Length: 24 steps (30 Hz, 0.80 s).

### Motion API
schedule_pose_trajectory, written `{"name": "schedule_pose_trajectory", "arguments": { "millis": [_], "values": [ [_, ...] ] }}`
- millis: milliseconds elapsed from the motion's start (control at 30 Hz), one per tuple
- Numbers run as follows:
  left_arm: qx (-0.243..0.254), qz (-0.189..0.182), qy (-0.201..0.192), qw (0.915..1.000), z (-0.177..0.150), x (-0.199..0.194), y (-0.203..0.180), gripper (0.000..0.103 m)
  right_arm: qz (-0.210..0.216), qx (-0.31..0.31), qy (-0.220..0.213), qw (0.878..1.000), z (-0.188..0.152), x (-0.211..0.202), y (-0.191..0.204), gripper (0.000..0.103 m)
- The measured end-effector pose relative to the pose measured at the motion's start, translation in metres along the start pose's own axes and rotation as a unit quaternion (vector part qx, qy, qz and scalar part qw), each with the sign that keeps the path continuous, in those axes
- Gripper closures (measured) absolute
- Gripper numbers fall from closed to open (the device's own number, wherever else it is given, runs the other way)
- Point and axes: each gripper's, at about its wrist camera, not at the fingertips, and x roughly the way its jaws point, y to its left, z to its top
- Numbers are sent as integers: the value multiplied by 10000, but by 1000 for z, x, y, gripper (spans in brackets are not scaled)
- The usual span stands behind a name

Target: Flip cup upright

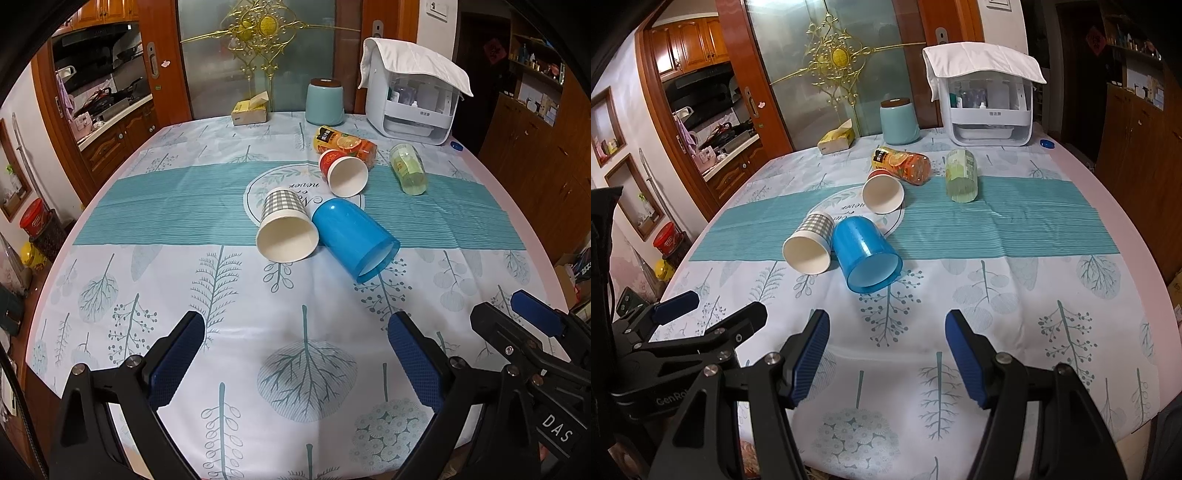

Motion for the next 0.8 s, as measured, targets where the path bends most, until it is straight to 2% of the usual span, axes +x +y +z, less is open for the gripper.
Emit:
{"name": "schedule_pose_trajectory", "arguments": {
  "millis": [800],
  "values": [
    [-33, 12, 8, 10000, -1, 2, 2, 5, -8, 11, 15, 10000, -1, 4, 1, 37]
  ]
}}
